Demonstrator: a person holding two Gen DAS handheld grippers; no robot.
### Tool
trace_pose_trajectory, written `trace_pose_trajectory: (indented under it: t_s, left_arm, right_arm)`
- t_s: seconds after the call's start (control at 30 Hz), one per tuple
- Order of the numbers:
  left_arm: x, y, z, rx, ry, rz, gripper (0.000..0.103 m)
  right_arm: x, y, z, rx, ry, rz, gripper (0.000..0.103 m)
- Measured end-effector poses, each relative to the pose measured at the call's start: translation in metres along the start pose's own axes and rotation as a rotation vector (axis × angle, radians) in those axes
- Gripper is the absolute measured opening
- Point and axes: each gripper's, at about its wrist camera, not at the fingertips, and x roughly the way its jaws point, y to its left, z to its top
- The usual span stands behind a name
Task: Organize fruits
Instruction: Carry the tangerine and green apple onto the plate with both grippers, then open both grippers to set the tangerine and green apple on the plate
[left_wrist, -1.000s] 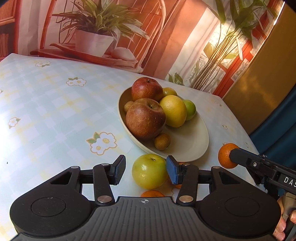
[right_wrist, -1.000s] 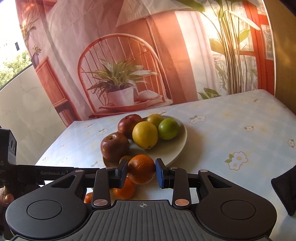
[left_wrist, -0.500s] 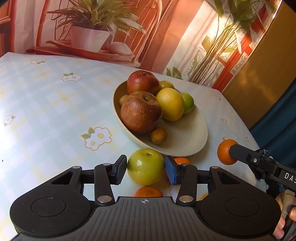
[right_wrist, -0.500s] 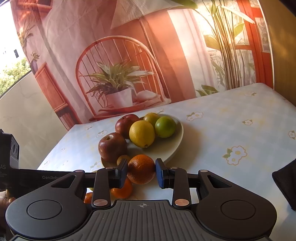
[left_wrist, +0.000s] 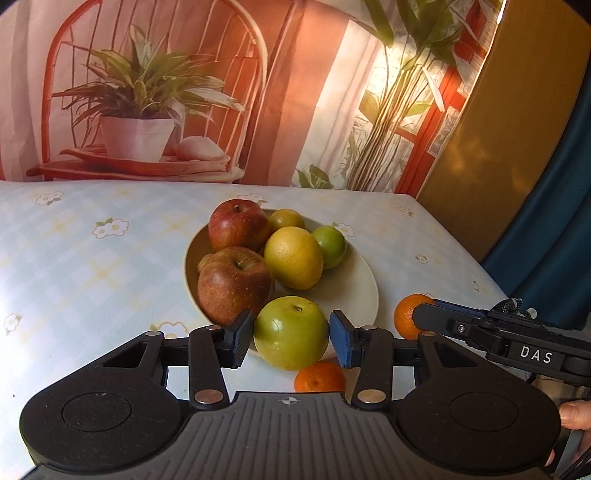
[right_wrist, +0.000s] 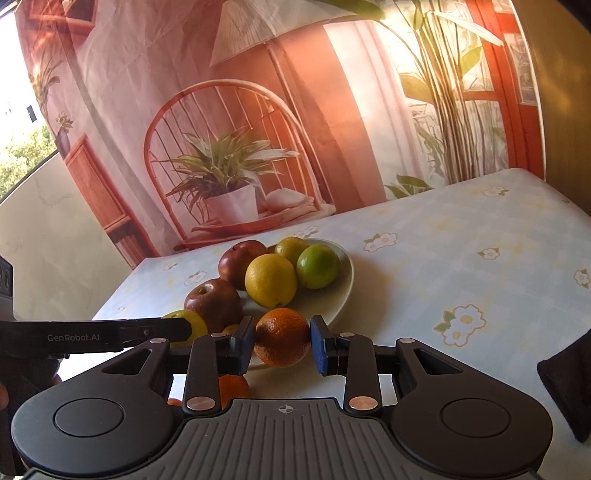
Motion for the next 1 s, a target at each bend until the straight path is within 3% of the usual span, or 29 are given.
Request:
trace_pose_trajectory:
  t_s: [0.13,0.4,1.0]
  left_arm:
    - [0.021,-0.016,0.006,0.083,0.023,0.013,0.047]
    - [0.048,-0.024,0.008,0.147,0.065,0.018,0.048]
    - [0.063,-0.023,0.009,0.159,0.110,-0.001,0.048]
  right_arm:
    - [0.012,-0.008,0.015,-0.039,0.002,0.012,0.029]
    - [0.056,-0.015,0.038,-0.127,0.063,0.013,0.029]
    - [0.101,-0.021,0.034,-0.134,0.127,-0.013,0.030]
